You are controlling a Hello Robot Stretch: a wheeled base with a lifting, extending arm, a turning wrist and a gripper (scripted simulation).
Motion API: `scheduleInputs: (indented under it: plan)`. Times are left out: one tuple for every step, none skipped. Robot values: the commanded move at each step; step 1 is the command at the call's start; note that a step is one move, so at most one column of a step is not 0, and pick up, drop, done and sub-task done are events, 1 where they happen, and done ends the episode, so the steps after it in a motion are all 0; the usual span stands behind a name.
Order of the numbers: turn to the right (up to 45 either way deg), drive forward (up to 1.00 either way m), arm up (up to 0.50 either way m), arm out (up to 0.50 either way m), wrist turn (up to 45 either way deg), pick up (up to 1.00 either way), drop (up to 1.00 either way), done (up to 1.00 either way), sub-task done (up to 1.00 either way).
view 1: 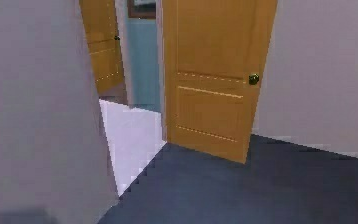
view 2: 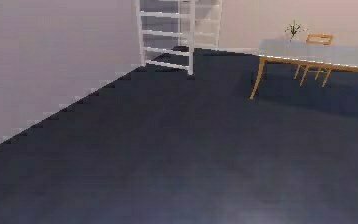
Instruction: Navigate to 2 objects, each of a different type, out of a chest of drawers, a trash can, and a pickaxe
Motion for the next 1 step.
scheduleInputs:
  plan:
    - [0.0, 1.0, 0.0, 0.0, 0.0, 0.0, 0.0, 0.0, 0.0]
